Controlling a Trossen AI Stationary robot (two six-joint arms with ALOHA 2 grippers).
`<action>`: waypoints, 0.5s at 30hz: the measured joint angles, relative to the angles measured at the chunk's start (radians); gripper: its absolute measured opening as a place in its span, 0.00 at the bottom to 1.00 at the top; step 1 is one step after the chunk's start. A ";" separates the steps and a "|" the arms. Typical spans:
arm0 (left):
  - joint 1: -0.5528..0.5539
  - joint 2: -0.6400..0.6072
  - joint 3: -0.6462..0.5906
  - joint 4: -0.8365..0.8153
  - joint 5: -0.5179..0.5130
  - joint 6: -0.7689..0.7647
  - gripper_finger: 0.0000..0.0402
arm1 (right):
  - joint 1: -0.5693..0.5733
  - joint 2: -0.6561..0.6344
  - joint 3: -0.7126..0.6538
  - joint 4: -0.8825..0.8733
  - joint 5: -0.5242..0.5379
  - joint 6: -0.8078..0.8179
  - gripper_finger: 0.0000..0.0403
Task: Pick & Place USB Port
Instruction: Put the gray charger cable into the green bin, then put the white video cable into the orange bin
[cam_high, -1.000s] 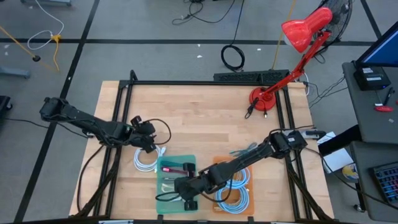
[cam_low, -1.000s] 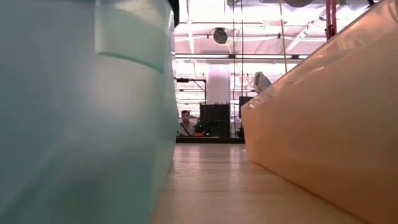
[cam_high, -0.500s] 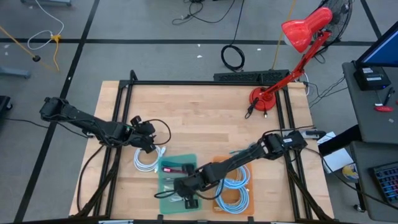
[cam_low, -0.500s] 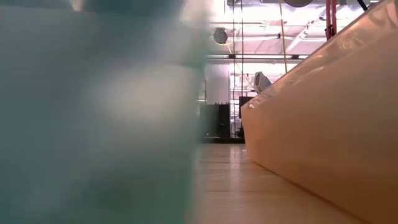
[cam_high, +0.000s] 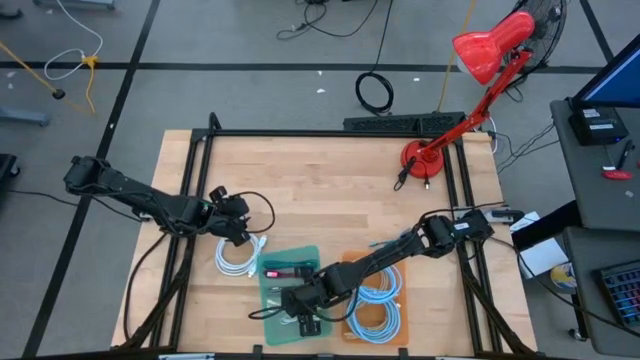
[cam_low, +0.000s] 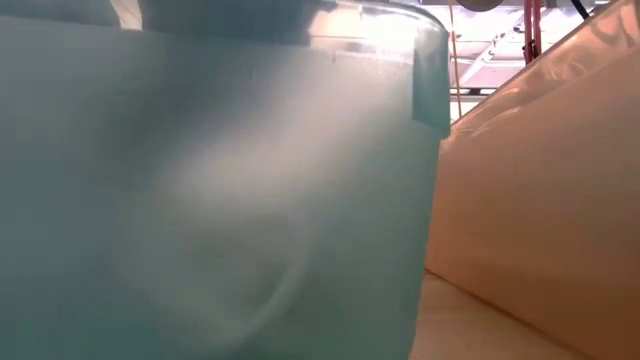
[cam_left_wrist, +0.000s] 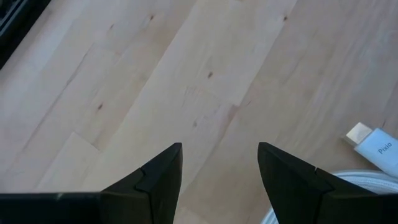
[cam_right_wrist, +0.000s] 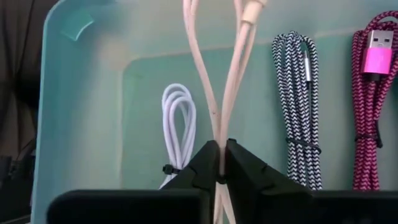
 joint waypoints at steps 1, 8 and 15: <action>0.000 0.000 0.000 -0.001 0.000 0.000 0.53 | 0.000 0.000 0.000 0.000 0.000 0.000 0.06; 0.000 0.000 0.000 -0.007 0.000 -0.004 0.53 | -0.001 0.000 0.000 0.003 0.001 -0.008 0.18; 0.000 0.000 0.000 -0.008 0.000 -0.004 0.53 | -0.001 0.000 0.000 0.004 0.001 -0.017 0.26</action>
